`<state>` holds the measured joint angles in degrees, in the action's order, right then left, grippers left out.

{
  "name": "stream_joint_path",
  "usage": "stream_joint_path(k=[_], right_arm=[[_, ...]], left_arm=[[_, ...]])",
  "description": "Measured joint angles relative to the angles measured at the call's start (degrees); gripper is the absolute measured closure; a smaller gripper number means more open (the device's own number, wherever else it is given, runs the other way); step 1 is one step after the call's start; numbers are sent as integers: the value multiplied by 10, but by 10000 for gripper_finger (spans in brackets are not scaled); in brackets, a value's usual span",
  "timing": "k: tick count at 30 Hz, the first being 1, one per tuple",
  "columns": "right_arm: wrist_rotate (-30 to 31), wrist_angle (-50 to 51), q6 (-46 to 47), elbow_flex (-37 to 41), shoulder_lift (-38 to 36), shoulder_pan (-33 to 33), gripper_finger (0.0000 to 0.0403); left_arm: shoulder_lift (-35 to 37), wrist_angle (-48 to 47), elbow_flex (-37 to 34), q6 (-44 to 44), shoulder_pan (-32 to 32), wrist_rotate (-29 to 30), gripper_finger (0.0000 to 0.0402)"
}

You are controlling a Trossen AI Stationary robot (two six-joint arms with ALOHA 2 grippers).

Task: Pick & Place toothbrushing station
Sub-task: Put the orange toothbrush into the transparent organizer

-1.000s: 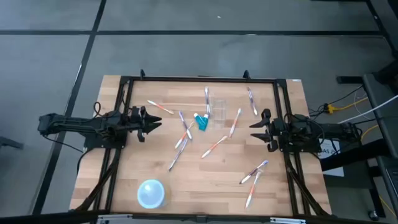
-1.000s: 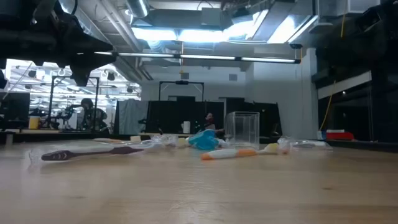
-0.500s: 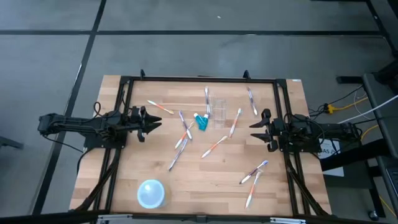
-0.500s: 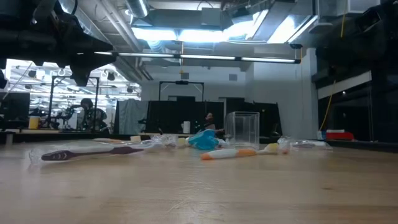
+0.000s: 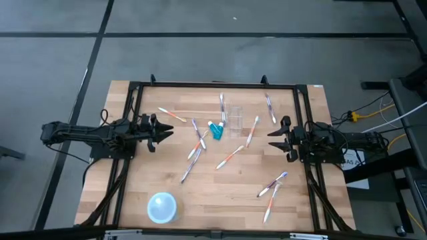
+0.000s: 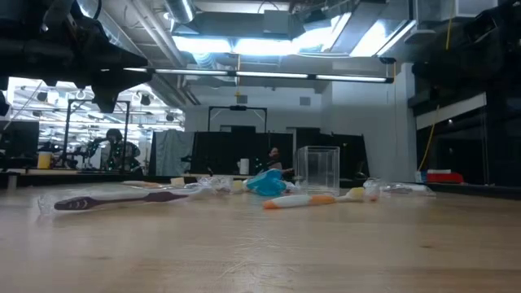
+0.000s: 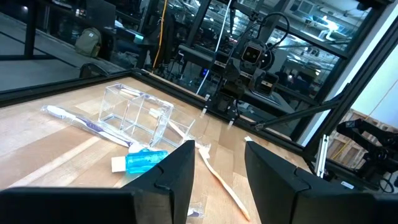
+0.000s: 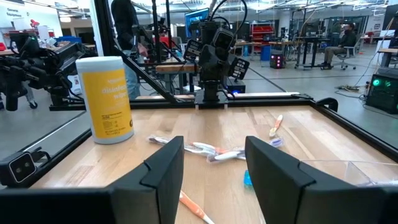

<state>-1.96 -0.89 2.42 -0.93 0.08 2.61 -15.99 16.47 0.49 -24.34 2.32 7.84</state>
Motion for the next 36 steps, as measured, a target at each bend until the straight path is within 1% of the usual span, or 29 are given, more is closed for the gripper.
stream_joint_path(k=[7, 9, 11, 13, 15, 17, 20, 21, 25, 27, 29, 33, 35, 36], right_arm=[[0, 0, -3, 0, 0, 0, 229], [9, -6, -13, 0, 0, 0, 229], [20, -20, 17, 0, 0, 0, 229], [24, -29, 99, 0, 0, 0, 229], [29, -52, 204, 0, 0, 0, 229], [49, -73, 316, 0, 0, 0, 229], [92, -77, 443, 0, 0, 0, 229], [103, -77, 472, 0, 0, 0, 229], [119, -95, 539, 0, 0, 9, 229], [140, -147, 534, 0, 1, 17, 229], [147, -206, 506, 0, 7, 25, 229], [145, -358, 462, 0, 17, 44, 229], [151, -426, 419, 0, 34, 56, 229], [152, -465, 393, 0, 44, 61, 229]], left_arm=[[0, 0, 0, 0, 0, 0, 265], [0, 0, 0, 0, 0, 0, 265], [0, 0, 0, 0, 0, 0, 265], [0, 0, 0, 0, 0, 0, 265], [0, 0, 0, 0, 0, 0, 265], [0, 0, 0, 0, 0, 0, 265], [0, 0, 0, 0, 0, 0, 265], [0, 0, 0, 0, 0, 0, 265], [0, 0, 0, 0, 0, 7, 265], [0, 6, 0, 6, 0, 27, 265], [0, 22, 0, 4, 0, 56, 265], [-1, 55, 0, -72, 0, 74, 265], [-3, 79, 0, -119, 1, 91, 265], [-4, 95, 0, -135, 1, 88, 265]])
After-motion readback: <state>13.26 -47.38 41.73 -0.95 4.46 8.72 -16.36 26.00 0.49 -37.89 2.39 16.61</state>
